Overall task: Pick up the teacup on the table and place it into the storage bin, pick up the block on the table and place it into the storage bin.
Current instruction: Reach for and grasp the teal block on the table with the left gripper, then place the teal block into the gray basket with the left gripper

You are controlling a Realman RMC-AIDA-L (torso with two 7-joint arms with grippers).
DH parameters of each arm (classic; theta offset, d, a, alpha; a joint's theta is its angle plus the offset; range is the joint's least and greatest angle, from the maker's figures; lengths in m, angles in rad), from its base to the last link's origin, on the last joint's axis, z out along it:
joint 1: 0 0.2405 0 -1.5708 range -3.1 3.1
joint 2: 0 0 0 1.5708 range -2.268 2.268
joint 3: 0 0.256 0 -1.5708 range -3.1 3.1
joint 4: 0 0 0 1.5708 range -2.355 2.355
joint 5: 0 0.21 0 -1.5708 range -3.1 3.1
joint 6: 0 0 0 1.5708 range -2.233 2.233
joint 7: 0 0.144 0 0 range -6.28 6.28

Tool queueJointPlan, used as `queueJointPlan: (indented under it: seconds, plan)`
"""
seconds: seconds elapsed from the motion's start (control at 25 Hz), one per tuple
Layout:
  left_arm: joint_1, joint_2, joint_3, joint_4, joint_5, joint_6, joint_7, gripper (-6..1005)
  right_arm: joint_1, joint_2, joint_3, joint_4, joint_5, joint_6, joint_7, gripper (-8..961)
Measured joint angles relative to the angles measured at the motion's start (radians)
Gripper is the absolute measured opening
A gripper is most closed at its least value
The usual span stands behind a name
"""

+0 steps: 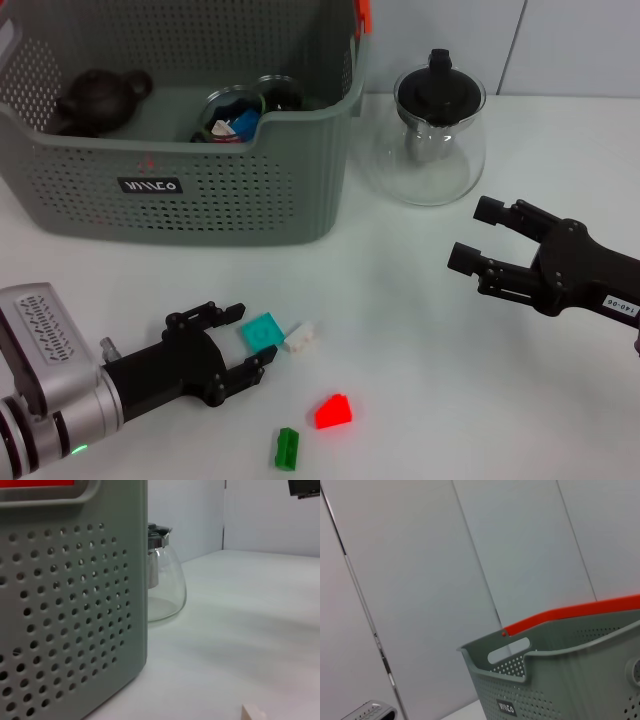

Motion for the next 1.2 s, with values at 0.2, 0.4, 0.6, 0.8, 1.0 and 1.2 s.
queueJointPlan:
  seconds: [0.2,0.4,0.6,0.8,1.0,1.2]
  plan:
    - [0.0,0.0,0.001,-0.001,0.0,0.001,0.0,639,0.0,0.0,0.0,0.0,0.0,-0.002,0.0,945]
    - [0.002,-0.001,0.001,-0.001,-0.002,0.0,0.003,631,0.0,0.0,0.0,0.0,0.0,-0.002,0.001,945]
    - [-0.002,-0.002,0.001,-0.009,-0.002,-0.006,0.006,623,0.002,-0.001,0.0,0.0,0.0,-0.002,0.001,945]
    - [-0.002,-0.002,-0.004,-0.006,-0.003,0.006,0.007,516,0.002,-0.002,0.0,0.0,0.0,-0.003,0.002,945]
    - [0.013,0.005,-0.021,0.036,-0.008,0.109,-0.041,414,0.003,-0.003,0.0,0.0,0.0,-0.004,0.002,945]
    - [0.036,0.022,-0.069,0.195,-0.011,0.373,-0.285,421,0.001,-0.004,0.008,0.0,0.0,-0.004,0.002,945]
